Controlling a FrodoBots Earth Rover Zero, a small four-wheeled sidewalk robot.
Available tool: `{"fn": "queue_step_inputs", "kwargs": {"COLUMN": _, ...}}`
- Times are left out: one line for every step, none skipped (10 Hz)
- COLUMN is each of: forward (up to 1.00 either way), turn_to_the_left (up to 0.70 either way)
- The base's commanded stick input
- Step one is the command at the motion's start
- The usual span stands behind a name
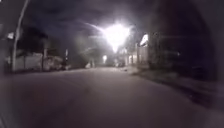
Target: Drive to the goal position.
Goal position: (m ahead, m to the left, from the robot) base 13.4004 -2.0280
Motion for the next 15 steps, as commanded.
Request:
{"fn": "queue_step_inputs", "kwargs": {"forward": 0.7, "turn_to_the_left": 0.0}}
{"fn": "queue_step_inputs", "kwargs": {"forward": 0.7, "turn_to_the_left": 0.0}}
{"fn": "queue_step_inputs", "kwargs": {"forward": 0.7, "turn_to_the_left": 0.0}}
{"fn": "queue_step_inputs", "kwargs": {"forward": 0.7, "turn_to_the_left": 0.0}}
{"fn": "queue_step_inputs", "kwargs": {"forward": 0.7, "turn_to_the_left": 0.0}}
{"fn": "queue_step_inputs", "kwargs": {"forward": 0.7, "turn_to_the_left": 0.0}}
{"fn": "queue_step_inputs", "kwargs": {"forward": 0.7, "turn_to_the_left": 0.0}}
{"fn": "queue_step_inputs", "kwargs": {"forward": 0.7, "turn_to_the_left": 0.0}}
{"fn": "queue_step_inputs", "kwargs": {"forward": 0.7, "turn_to_the_left": 0.0}}
{"fn": "queue_step_inputs", "kwargs": {"forward": 0.7, "turn_to_the_left": 0.0}}
{"fn": "queue_step_inputs", "kwargs": {"forward": 0.7, "turn_to_the_left": 0.0}}
{"fn": "queue_step_inputs", "kwargs": {"forward": 0.7, "turn_to_the_left": 0.0}}
{"fn": "queue_step_inputs", "kwargs": {"forward": 0.7, "turn_to_the_left": 0.0}}
{"fn": "queue_step_inputs", "kwargs": {"forward": 0.7, "turn_to_the_left": 0.0}}
{"fn": "queue_step_inputs", "kwargs": {"forward": 0.7, "turn_to_the_left": 0.0}}
